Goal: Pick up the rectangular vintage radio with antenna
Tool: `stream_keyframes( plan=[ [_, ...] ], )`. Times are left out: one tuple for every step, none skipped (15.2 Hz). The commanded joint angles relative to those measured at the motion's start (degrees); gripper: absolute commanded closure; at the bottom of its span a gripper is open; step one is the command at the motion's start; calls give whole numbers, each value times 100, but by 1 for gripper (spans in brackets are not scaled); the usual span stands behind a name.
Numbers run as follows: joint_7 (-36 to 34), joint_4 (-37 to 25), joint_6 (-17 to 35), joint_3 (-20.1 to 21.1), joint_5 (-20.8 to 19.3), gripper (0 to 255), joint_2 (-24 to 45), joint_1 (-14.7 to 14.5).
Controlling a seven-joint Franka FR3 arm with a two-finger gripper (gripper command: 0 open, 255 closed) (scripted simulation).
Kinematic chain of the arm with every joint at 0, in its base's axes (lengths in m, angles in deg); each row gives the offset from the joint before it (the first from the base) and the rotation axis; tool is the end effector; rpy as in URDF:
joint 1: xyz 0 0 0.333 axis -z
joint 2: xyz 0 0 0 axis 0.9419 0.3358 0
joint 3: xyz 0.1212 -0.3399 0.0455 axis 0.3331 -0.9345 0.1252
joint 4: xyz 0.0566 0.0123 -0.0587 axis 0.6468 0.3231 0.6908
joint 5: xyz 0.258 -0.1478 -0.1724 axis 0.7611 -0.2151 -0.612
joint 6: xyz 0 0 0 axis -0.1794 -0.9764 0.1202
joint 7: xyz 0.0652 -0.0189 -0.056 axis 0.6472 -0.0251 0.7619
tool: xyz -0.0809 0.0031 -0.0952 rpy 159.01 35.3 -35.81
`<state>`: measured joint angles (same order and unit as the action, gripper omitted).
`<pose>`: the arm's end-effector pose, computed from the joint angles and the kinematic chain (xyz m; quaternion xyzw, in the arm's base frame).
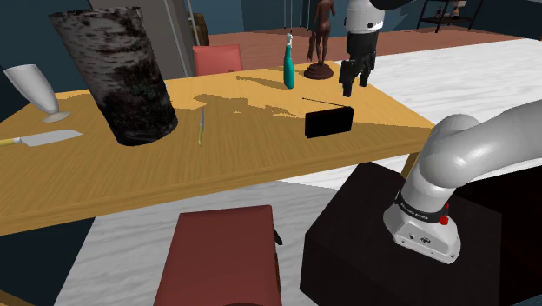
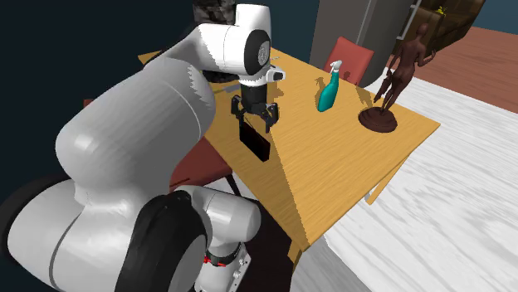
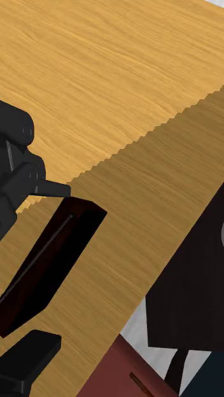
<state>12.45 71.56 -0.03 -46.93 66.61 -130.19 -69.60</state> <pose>0.2032 -0.0251 0.5801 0.9979 -0.0549 -0.0335 0.0084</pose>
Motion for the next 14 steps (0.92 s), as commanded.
stream_keyframes(
  plan=[
    [0,0,0,0,0,0,0,0],
    [772,28,219,-206,-113,0,128,-267],
    [1520,45,428,-428,-224,0,256,-570],
    [2271,55,628,-635,-312,0,384,-865],
    [3019,60,816,-833,-384,0,506,-1160],
    [3763,63,992,-1021,-439,0,622,-1457],
    [4505,66,1154,-1200,-481,0,726,-1754],
    [4822,68,1219,-1282,-500,0,766,-1892],
    [4822,144,1296,-1293,-509,0,767,-1888],
    [4823,219,1373,-1303,-518,0,768,-1884],
    [4823,294,1450,-1314,-527,0,771,-1880],
    [4824,368,1528,-1326,-536,0,775,-1875],
    [4824,440,1607,-1337,-545,0,781,-1871],
    [4825,512,1686,-1349,-554,0,789,-1867]
  ],
)
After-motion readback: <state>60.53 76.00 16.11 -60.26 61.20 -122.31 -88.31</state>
